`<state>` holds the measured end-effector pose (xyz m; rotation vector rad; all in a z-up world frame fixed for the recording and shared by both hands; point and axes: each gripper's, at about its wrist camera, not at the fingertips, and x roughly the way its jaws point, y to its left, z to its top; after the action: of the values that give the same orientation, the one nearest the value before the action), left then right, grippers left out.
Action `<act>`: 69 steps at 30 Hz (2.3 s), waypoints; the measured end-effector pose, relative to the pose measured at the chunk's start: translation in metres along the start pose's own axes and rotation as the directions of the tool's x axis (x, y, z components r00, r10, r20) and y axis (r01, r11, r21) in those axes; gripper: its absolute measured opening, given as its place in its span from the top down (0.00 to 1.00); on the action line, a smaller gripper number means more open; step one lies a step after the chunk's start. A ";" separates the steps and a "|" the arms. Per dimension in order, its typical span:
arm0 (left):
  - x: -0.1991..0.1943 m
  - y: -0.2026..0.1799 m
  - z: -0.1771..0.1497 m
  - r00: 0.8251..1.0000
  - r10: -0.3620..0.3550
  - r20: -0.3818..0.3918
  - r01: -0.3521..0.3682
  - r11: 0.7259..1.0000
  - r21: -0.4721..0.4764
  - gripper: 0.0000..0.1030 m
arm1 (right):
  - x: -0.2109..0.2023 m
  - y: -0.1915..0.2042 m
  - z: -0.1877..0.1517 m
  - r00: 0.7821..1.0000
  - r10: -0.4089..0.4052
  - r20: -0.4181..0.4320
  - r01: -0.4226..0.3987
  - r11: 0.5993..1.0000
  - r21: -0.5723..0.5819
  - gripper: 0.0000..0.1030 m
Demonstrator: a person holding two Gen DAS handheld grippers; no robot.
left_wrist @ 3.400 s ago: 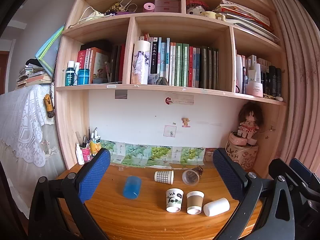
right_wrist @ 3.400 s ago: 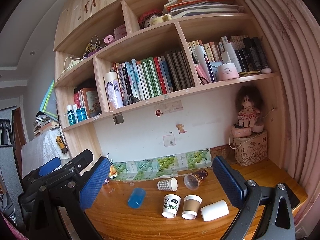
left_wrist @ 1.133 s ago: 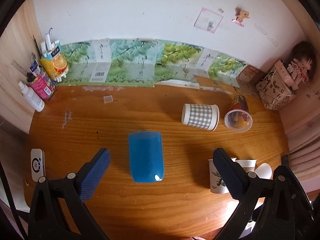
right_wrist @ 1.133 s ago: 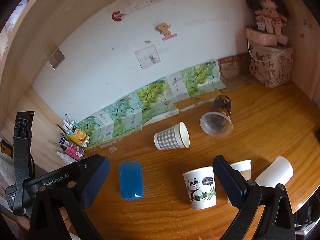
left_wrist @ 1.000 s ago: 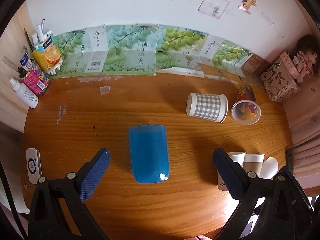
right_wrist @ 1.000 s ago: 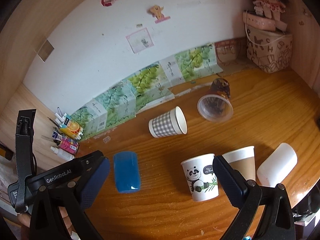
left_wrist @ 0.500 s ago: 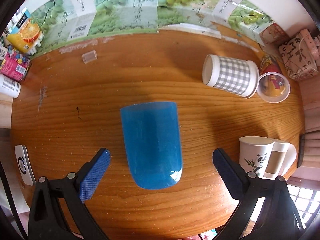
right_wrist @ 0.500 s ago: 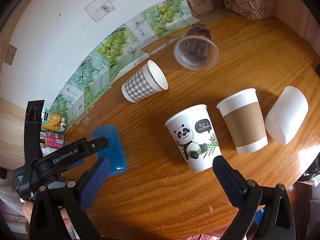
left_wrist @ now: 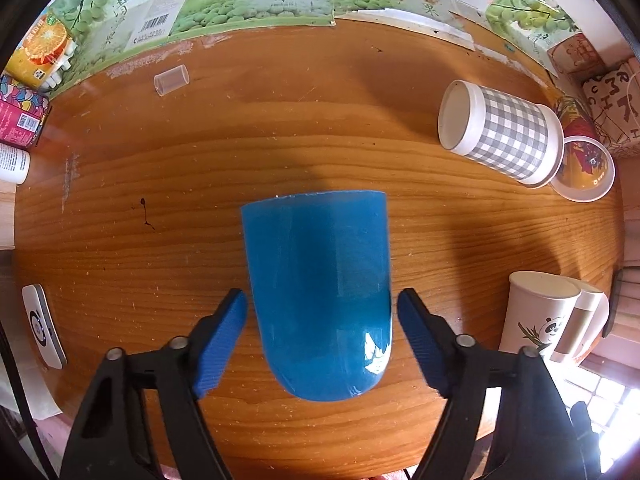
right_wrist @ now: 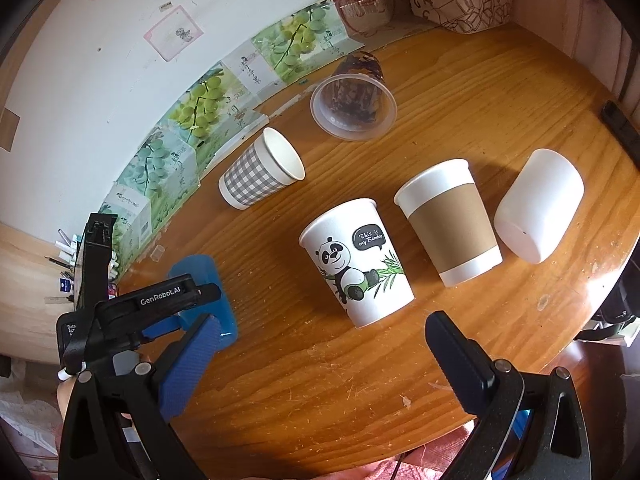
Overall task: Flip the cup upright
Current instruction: 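Lower the left tool over the blue cup and close its fingers on it, then lift the blue cup with the left tool and carry it toward the panda cup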
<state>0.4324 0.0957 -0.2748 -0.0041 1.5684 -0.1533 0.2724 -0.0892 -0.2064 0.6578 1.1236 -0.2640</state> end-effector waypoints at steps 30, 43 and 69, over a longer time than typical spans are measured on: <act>-0.032 -0.020 -0.075 0.999 -0.051 0.008 0.051 0.998 0.033 0.27 | -0.034 -0.018 -0.030 0.999 0.042 -0.006 -0.042 0.996 -0.081 0.00; -0.037 -0.081 -0.132 0.998 -0.044 0.036 0.043 0.999 0.025 0.27 | -0.061 -0.077 -0.027 0.996 0.068 -0.062 -0.075 0.990 -0.116 0.00; -0.006 -0.171 -0.168 0.998 -0.055 0.019 0.056 0.998 -0.042 0.27 | -0.056 -0.164 0.034 0.980 0.062 -0.189 -0.107 0.965 -0.239 0.00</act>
<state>0.2494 -0.0571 -0.2528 -0.0818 1.5538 -0.1632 0.1899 -0.2455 -0.2054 0.5122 1.2737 0.0119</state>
